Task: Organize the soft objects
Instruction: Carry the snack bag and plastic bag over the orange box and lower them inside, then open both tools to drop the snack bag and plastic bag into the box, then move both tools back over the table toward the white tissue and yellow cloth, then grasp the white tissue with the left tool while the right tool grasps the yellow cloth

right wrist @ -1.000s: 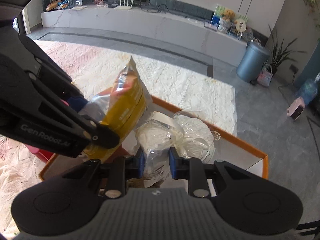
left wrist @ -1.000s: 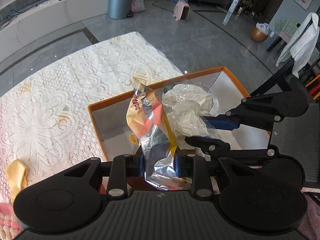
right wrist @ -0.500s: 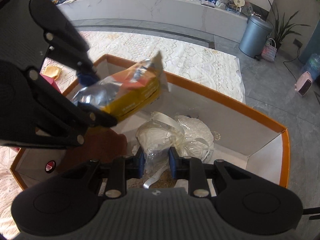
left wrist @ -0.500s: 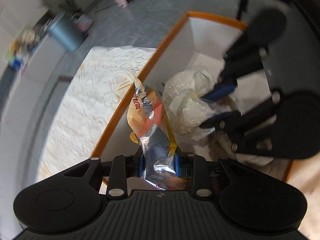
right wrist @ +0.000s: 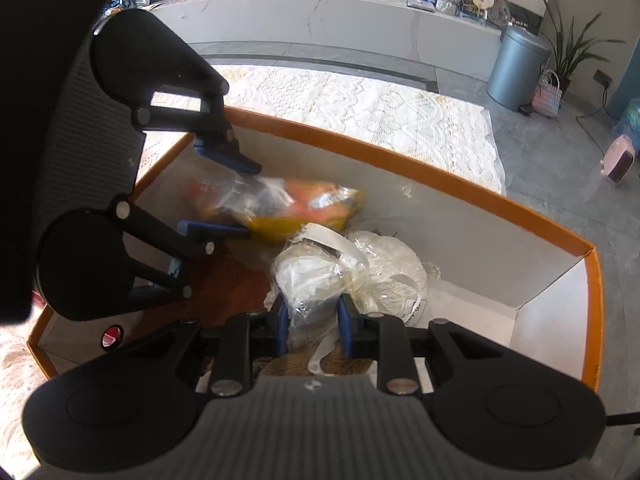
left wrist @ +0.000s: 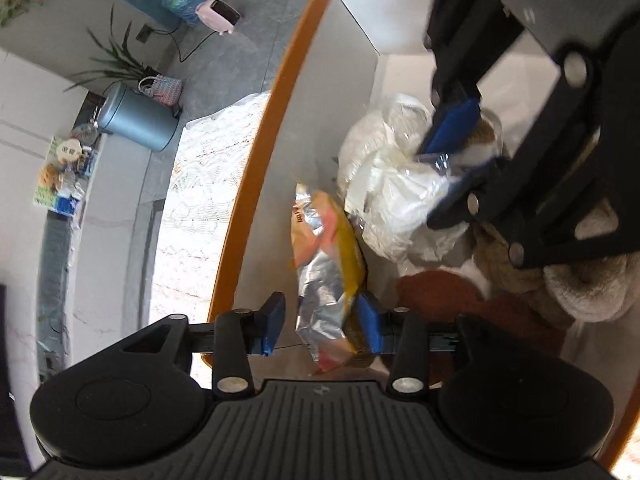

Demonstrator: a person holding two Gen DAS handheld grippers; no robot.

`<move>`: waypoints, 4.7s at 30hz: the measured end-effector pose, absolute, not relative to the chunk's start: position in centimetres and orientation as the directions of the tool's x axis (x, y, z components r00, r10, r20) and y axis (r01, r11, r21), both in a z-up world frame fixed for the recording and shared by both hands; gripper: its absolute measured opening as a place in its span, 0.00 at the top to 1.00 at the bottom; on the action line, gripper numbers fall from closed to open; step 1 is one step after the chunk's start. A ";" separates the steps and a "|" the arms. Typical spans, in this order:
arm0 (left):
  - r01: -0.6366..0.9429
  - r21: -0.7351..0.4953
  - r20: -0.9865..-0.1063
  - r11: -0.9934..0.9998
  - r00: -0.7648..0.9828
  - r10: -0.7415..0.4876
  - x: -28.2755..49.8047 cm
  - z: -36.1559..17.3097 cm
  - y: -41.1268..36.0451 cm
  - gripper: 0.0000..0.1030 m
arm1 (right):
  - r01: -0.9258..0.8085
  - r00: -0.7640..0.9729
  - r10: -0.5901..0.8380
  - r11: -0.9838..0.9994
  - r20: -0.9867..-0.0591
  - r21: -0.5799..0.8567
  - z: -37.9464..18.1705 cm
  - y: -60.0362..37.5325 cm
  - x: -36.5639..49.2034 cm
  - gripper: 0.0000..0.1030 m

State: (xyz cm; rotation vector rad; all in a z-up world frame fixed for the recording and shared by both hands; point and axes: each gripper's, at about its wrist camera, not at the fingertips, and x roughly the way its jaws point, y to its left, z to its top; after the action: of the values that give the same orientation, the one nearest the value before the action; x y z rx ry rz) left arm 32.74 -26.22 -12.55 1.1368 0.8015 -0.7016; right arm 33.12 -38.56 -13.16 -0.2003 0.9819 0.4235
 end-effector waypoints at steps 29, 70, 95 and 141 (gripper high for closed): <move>0.704 -0.024 -0.886 0.710 0.315 -0.341 34.4 -8.3 -20.8 0.94 | -0.373 0.435 0.250 0.924 -0.865 0.079 -13.6 -37.0 34.2 0.74; 0.033 -0.167 -0.735 0.985 0.662 -0.146 13.0 -6.3 8.4 0.88 | -0.464 0.610 0.438 0.873 -0.660 0.151 -11.5 -13.4 15.4 0.48; 0.040 -0.101 -0.730 0.994 0.676 -0.101 19.3 -7.9 14.8 0.56 | -0.604 0.576 0.417 0.796 -0.703 -0.023 -13.4 -4.4 23.5 0.49; 0.088 -0.110 -0.748 0.990 0.649 -0.141 29.1 -8.5 18.0 0.99 | -0.395 0.445 0.260 0.916 -0.857 0.073 -14.3 -2.9 37.8 0.31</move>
State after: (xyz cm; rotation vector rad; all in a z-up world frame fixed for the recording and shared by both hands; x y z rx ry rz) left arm 29.12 17.98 -8.48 -0.0657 0.8554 -0.1302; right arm 37.79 -2.86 -14.33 -0.1444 1.0334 0.4074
